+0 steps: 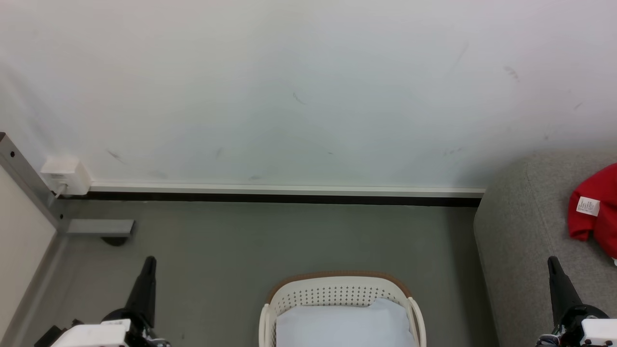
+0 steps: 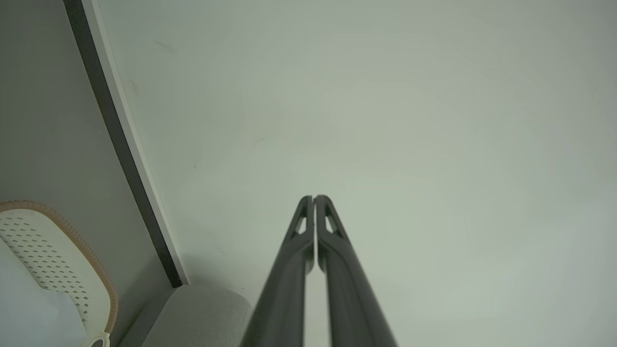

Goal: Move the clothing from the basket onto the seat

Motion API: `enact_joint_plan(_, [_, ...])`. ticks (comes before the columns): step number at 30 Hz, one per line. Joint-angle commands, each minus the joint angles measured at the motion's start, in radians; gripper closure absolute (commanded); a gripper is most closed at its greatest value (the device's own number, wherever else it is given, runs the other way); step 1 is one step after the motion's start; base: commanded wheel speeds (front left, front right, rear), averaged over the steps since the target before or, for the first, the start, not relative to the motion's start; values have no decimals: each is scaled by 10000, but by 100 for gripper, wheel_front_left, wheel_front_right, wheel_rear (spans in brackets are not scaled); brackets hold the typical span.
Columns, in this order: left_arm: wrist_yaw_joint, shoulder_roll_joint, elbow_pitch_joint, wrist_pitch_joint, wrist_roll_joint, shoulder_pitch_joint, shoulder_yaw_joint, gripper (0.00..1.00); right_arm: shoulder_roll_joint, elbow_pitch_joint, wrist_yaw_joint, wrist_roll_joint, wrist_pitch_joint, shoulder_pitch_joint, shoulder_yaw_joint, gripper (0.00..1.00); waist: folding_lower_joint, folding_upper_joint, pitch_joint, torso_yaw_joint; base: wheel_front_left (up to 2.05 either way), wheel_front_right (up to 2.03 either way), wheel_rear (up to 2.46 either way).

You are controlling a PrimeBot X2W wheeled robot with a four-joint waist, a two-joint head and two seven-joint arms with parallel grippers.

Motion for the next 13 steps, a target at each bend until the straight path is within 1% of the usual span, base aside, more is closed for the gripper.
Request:
enact_joint_plan(1, [-50, 19, 4, 41, -138, -77, 21, 100, -12, -39, -24, 21, 26, -116, -30, 100, 0, -1, 0, 0, 0, 0, 0])
enact_joint_plan(13, [-50, 19, 4, 41, -138, -77, 20, 100, -12, -39, -25, 22, 25, -116, -29, 100, 0, -1, 0, 0, 0, 0, 0])
